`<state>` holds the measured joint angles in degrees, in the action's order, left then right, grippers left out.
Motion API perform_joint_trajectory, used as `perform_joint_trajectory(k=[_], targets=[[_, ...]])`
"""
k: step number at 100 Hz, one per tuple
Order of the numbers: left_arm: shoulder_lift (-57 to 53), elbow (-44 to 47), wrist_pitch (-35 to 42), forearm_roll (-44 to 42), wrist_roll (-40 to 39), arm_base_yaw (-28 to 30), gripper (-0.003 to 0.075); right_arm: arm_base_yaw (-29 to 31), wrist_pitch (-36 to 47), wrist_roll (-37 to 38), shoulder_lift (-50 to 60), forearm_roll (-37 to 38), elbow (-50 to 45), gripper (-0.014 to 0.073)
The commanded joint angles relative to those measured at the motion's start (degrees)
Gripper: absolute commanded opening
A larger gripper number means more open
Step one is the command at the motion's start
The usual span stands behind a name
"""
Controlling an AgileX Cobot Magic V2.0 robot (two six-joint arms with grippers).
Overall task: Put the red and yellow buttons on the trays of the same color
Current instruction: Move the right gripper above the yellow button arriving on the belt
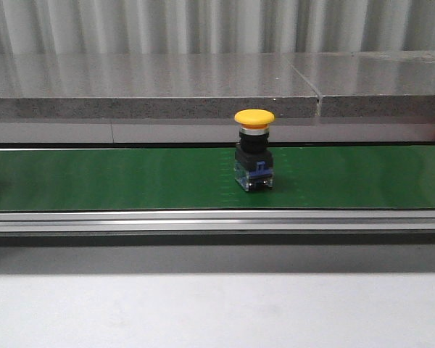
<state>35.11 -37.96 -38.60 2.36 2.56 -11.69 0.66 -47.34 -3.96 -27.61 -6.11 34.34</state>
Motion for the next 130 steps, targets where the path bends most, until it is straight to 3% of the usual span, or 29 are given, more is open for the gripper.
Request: perform_joint_trajectory(k=[1, 56, 130], targets=[[-3.14, -0.2, 3.51, 0.36, -0.73, -0.47, -0.0021, 0.18, 3.45, -0.36, 0.0, 0.1, 1.32, -0.0122], [-15.35, 5.1, -0.56, 0.25, -0.73, -0.47, -0.0021, 0.18, 3.45, -0.36, 0.0, 0.1, 1.32, -0.0122], [-16.1, 5.1, -0.81, 0.13, -0.73, -0.47, -0.0021, -0.68, 5.01, -0.36, -1.96, -0.99, 3.5, -0.0122]])
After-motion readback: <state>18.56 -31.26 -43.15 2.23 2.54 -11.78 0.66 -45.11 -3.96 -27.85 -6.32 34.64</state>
